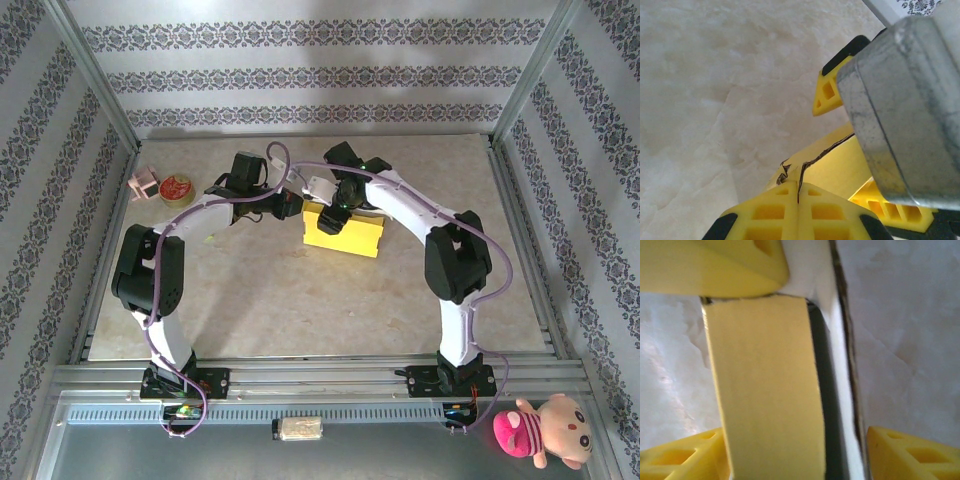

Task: Fold the paper box

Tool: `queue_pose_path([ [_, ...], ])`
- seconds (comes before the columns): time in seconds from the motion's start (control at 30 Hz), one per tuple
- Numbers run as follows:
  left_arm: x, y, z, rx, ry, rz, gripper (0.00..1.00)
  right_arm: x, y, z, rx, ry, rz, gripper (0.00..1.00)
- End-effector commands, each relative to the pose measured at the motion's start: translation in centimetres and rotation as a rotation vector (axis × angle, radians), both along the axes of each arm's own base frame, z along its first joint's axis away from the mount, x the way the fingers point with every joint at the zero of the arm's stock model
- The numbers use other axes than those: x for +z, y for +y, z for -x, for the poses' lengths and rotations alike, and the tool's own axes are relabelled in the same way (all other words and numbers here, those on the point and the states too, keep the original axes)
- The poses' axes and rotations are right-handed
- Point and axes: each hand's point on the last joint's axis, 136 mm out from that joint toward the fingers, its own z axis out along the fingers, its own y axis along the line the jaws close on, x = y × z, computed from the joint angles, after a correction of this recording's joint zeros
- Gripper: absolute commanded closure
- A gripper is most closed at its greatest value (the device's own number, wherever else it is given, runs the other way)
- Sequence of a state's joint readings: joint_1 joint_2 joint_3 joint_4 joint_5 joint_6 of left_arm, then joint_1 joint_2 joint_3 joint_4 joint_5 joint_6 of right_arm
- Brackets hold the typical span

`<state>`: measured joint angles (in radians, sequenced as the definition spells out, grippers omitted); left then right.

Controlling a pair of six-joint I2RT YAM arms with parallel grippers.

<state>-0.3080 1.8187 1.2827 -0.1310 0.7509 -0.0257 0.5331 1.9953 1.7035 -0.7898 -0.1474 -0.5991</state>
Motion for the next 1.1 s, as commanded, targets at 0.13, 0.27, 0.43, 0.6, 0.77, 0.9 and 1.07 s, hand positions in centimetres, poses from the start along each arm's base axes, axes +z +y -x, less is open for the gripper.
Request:
queue_pose_path([
  [0.13, -4.0, -0.3, 2.3, -0.03, 0.145, -0.074, 1.0, 2.2, -0.9, -0.8, 0.009, -0.144, 0.061, 0.31],
  [0.27, -4.0, -0.3, 2.2, -0.031, 0.146, -0.072, 1.0, 1.9, -1.3, -0.2, -0.001, -0.143, 0.076, 0.34],
  [0.43, -4.0, -0.4, 2.2, -0.033, 0.148, -0.073, 1.0, 1.7, -2.3, -0.2, -0.023, -0.168, 0.102, 0.42],
  [0.6, -3.9, -0.4, 2.1, -0.032, 0.148, -0.069, 1.0, 2.0, -2.5, -0.4, -0.04, -0.201, 0.095, 0.56],
  [0.77, -3.6, -0.6, 2.0, -0.031, 0.144, -0.049, 1.0, 1.5, -2.2, -0.4, -0.036, -0.196, 0.075, 0.61],
  [0.9, -2.7, -0.9, 2.0, -0.031, 0.127, -0.013, 0.89, 0.8, -2.0, -0.5, -0.041, -0.174, 0.061, 0.63],
  [1.07, -1.3, -0.8, 2.3, -0.027, 0.083, 0.003, 0.79, 0.3, -1.8, -0.7, -0.051, -0.152, 0.044, 0.64],
])
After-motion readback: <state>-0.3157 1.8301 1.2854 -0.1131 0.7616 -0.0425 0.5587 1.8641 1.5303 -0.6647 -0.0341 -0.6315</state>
